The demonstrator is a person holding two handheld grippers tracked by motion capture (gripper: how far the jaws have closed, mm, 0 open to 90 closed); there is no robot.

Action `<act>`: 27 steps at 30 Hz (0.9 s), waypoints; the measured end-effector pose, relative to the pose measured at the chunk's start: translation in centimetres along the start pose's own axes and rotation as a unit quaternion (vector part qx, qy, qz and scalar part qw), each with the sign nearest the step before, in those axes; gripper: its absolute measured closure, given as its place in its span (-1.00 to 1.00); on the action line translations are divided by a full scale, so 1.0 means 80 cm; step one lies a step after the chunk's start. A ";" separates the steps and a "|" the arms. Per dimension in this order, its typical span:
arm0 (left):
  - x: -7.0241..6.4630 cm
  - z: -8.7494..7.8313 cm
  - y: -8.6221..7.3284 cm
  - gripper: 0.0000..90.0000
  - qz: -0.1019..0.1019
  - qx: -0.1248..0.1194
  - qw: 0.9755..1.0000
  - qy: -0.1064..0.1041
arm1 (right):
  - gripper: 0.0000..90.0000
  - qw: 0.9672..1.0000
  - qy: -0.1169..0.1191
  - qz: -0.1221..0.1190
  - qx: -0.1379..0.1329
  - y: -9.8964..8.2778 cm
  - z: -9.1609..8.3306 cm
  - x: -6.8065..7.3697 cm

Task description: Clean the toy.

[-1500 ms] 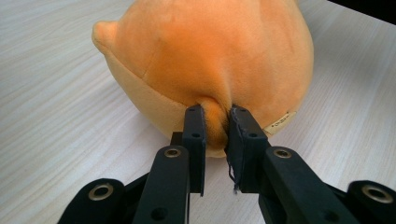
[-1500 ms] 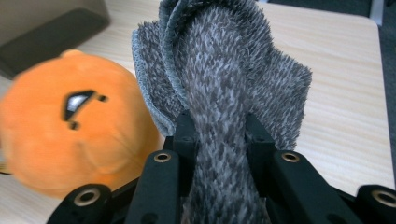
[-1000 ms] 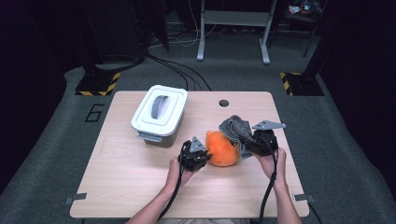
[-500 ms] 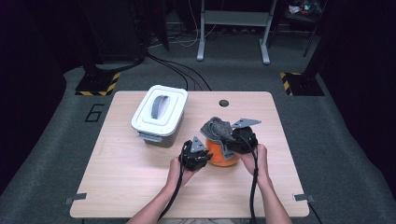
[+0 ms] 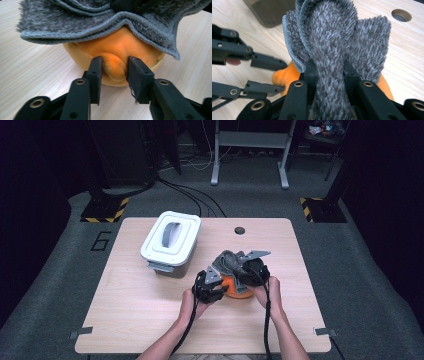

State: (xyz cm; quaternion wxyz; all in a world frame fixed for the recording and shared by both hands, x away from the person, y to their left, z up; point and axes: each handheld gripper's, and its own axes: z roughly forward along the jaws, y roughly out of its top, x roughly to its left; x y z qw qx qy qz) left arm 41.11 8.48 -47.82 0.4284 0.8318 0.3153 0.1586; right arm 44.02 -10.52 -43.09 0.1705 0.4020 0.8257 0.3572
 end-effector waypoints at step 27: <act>-0.001 0.002 -0.002 0.80 -0.004 0.000 1.000 -0.008 | 0.65 0.997 -0.078 -0.008 0.006 -0.018 -0.022 -0.013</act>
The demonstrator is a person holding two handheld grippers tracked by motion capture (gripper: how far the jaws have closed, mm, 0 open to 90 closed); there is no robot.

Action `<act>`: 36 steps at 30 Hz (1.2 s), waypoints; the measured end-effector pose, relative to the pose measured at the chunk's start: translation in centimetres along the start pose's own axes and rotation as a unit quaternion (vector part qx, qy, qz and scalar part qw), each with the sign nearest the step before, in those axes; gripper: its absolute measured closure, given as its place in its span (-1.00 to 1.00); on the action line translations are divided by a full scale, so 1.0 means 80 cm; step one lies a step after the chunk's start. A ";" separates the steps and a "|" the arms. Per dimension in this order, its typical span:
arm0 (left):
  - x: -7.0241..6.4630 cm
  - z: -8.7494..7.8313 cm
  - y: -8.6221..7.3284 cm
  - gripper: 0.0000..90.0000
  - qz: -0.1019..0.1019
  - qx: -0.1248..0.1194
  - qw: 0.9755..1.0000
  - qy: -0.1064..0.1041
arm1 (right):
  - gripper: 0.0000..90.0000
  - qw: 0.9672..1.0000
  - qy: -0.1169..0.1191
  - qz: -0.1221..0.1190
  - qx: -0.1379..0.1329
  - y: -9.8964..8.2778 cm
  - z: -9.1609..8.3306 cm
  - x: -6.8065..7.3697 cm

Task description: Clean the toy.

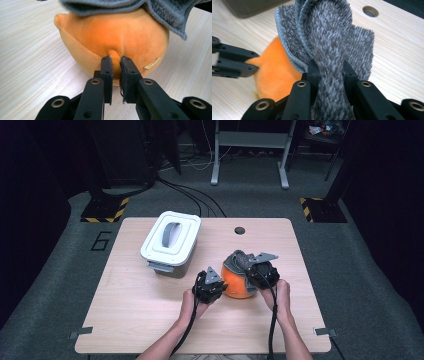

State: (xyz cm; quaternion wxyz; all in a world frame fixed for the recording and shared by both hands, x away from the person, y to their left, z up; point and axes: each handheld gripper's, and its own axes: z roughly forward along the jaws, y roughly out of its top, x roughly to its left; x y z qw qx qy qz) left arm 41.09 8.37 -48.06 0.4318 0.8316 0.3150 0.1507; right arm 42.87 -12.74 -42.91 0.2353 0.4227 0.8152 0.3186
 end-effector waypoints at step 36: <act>0.001 0.000 -0.003 0.78 -0.001 0.002 1.000 0.000 | 0.64 0.994 -0.019 0.100 0.034 -0.060 0.018 -0.060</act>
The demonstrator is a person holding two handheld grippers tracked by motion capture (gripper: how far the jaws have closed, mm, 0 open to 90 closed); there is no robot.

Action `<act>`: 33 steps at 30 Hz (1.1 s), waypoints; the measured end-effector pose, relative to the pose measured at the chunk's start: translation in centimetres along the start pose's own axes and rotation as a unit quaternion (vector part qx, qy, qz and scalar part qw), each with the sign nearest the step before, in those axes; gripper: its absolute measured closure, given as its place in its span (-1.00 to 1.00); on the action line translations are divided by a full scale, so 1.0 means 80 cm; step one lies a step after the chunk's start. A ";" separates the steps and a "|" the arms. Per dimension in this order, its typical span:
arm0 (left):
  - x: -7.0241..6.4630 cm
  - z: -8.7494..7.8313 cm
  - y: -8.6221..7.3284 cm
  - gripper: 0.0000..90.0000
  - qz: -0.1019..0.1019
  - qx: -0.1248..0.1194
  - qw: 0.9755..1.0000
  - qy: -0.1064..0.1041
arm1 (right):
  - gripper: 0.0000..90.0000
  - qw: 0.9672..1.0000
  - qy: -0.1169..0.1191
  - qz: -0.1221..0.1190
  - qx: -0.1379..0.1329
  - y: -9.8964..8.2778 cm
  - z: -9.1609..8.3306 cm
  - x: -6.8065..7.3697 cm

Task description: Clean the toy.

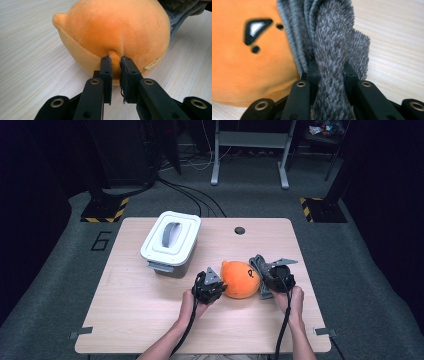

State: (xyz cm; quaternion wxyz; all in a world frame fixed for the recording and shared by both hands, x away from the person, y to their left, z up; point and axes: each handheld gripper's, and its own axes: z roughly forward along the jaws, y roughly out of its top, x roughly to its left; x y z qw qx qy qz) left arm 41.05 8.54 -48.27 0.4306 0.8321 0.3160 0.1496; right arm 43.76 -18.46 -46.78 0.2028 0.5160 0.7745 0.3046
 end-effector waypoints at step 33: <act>0.001 -0.002 0.000 0.78 0.002 -0.001 1.000 0.001 | 0.63 0.997 0.038 -0.041 -0.050 0.059 -0.066 0.030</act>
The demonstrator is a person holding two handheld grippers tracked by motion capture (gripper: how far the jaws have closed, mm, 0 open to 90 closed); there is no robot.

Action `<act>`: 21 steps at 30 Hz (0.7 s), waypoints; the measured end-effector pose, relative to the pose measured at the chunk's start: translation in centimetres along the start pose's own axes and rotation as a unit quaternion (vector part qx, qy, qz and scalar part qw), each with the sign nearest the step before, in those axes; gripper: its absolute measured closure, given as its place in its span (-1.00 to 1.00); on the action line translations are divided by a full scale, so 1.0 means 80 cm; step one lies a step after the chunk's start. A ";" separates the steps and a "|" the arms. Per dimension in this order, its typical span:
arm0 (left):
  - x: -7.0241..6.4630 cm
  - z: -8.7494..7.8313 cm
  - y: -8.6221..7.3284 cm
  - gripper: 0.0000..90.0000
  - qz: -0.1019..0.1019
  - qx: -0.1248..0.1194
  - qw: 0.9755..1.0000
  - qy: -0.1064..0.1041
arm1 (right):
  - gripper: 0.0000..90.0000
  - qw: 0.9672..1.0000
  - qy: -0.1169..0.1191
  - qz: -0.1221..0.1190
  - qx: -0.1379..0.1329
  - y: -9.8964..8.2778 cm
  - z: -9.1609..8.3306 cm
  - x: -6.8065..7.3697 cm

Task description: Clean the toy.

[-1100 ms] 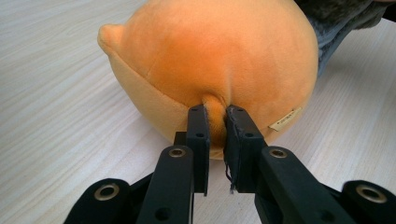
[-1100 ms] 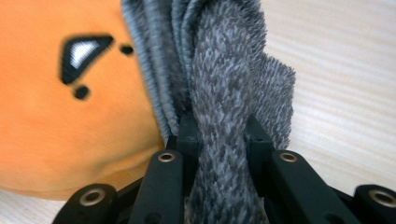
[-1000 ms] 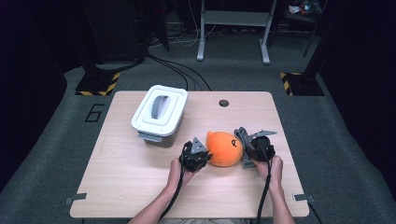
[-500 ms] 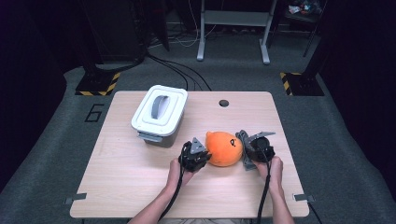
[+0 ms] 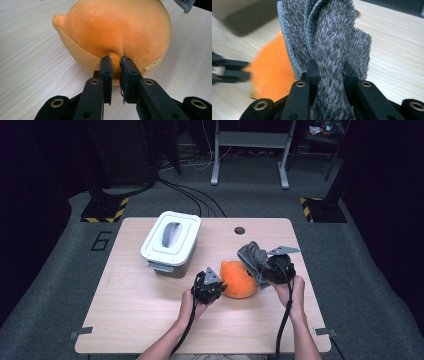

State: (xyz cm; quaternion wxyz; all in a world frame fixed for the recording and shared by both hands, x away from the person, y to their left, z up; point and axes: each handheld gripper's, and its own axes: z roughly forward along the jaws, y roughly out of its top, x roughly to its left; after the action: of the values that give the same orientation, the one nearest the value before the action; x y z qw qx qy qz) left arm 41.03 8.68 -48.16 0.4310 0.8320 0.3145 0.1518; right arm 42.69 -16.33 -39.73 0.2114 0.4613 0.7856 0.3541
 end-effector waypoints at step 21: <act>-0.003 0.002 0.003 0.78 0.006 -0.001 1.000 -0.001 | 0.61 0.995 0.059 -0.067 0.047 0.030 0.061 0.073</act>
State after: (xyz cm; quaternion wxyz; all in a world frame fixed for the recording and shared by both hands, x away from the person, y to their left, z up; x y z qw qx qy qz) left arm 41.04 8.30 -48.04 0.4310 0.8336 0.3091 0.1542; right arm 44.47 -8.68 -41.17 0.1661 0.3953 0.8418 0.3280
